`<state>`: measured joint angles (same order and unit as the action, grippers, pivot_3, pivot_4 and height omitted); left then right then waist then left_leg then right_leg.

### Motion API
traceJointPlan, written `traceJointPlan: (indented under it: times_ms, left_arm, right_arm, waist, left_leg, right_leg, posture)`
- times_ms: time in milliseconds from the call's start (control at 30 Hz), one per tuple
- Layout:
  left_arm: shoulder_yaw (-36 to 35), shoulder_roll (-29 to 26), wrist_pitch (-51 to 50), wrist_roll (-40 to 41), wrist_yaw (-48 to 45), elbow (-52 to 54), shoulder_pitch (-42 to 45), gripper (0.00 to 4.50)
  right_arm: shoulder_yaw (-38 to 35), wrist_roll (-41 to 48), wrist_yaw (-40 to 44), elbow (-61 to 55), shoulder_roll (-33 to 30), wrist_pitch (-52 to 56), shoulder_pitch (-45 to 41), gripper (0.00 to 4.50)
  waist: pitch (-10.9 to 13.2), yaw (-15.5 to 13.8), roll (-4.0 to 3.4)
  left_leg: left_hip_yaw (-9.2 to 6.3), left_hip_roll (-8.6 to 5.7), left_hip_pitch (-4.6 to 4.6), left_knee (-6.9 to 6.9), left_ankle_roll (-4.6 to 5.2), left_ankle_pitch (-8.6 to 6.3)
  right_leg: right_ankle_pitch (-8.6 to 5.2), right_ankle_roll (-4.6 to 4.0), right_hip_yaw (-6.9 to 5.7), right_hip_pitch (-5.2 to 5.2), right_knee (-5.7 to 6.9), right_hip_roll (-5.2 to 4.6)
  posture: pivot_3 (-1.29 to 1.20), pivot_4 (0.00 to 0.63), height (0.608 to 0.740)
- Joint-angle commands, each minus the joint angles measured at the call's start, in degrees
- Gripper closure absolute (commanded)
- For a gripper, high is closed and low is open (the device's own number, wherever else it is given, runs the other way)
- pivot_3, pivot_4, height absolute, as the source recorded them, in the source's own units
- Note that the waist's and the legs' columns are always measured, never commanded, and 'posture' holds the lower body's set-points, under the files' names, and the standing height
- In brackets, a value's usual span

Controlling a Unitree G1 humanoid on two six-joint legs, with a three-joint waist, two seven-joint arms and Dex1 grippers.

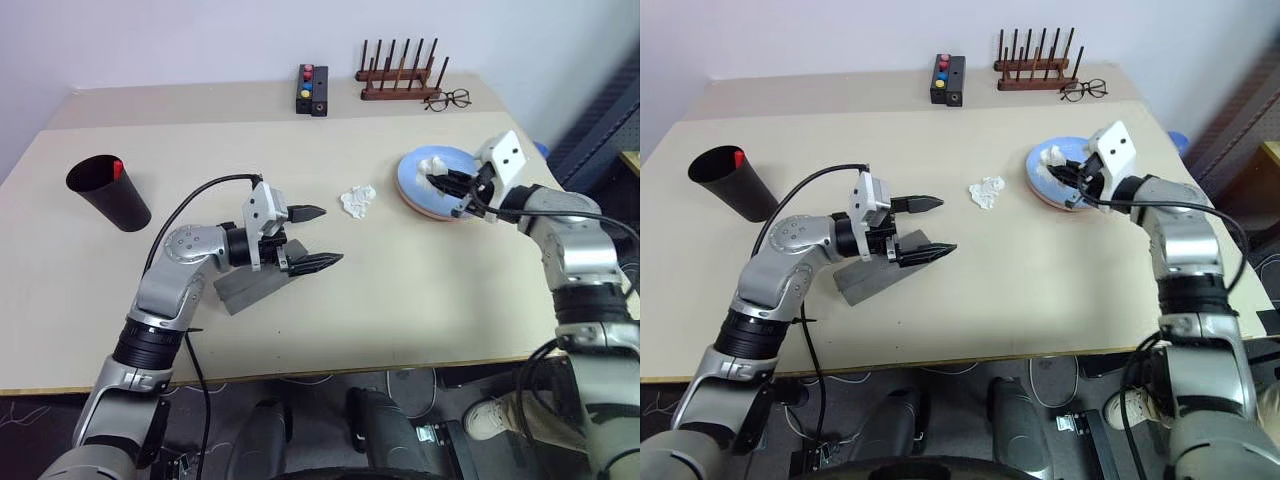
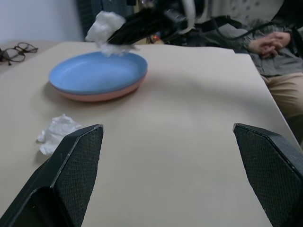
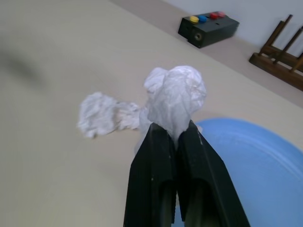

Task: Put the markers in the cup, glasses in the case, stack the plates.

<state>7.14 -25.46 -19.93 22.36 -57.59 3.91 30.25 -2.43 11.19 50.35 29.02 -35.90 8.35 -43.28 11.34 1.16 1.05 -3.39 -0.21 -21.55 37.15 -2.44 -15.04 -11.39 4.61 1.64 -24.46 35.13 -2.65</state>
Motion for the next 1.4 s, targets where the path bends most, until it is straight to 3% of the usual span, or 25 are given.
traceJointPlan:
  times_ms: [33,167,267,500,700,1100,1400]
  left_arm:
    - [-2.1,0.4,-0.9,1.4,2.2,3.7,1.1,0.00]
    - [-2.5,0.5,-1.8,1.6,4.4,5.5,0.5,0.00]
    - [-2.9,0.3,-2.6,1.8,5.8,7.1,-0.4,0.00]
    - [-3.6,-0.5,-3.8,2.1,7.3,8.9,-1.5,0.00]
    - [-4.0,-0.1,-3.2,1.8,8.8,8.3,-1.3,0.00]
    - [-6.7,1.0,-2.9,1.4,13.8,7.1,-2.4,0.00]
    - [-8.9,1.9,-3.9,0.7,21.5,10.1,-5.2,0.00]
  right_arm:
    - [0.3,-2.5,-1.5,8.2,1.6,-6.5,-4.7,4.44]
    - [0.9,-4.7,-2.6,18.3,3.2,-11.6,-8.8,4.44]
    - [1.2,-6.3,-3.7,25.1,4.0,-15.1,-11.1,3.57]
    - [1.0,-8.4,-5.2,33.9,4.9,-19.5,-14.7,0.04]
    - [-0.1,-7.4,-4.4,32.5,5.4,-20.6,-15.1,0.04]
    - [-0.9,-2.2,1.1,15.1,8.6,-13.5,-7.7,0.04]
    - [0.3,-2.9,0.0,22.7,15.2,-12.5,-6.3,0.04]
  waist:
    - [0.0,0.0,0.00]
    - [0.0,0.1,0.00]
    - [0.0,0.1,-0.01]
    - [0.0,0.8,-0.01]
    - [0.0,1.4,-0.01]
    - [0.0,1.1,-0.05]
    - [0.0,1.4,-0.06]
  left_leg:
    - [0.00,0.00,0.00,-0.02,0.00,0.00]
    - [0.00,0.00,-0.01,-0.03,0.00,0.00]
    - [0.00,0.00,-0.01,-0.03,0.00,0.00]
    - [0.00,0.00,0.01,-0.03,0.00,0.00]
    - [-0.01,0.00,0.01,-0.06,0.00,0.00]
    - [-0.05,-0.01,0.02,-0.06,0.00,0.00]
    - [-0.05,0.01,0.08,-0.12,0.00,0.00]
  right_leg:
    - [0.01,-0.01,0.00,0.00,-0.01,0.00]
    - [0.04,-0.04,0.00,0.00,-0.02,-0.01]
    - [0.04,-0.04,0.00,0.00,-0.01,-0.01]
    - [0.04,-0.05,0.01,0.00,0.01,0.00]
    - [0.08,0.02,0.01,0.00,0.01,0.00]
    - [0.16,0.15,0.00,0.00,0.05,0.00]
    - [0.16,0.16,0.01,-0.01,0.09,0.02]
  posture:
    - [0.00,0.150,0.740]
    - [0.00,0.150,0.740]
    - [0.00,0.150,0.740]
    - [0.00,0.150,0.740]
    - [0.00,0.150,0.740]
    - [0.00,0.150,0.740]
    - [0.00,0.150,0.740]
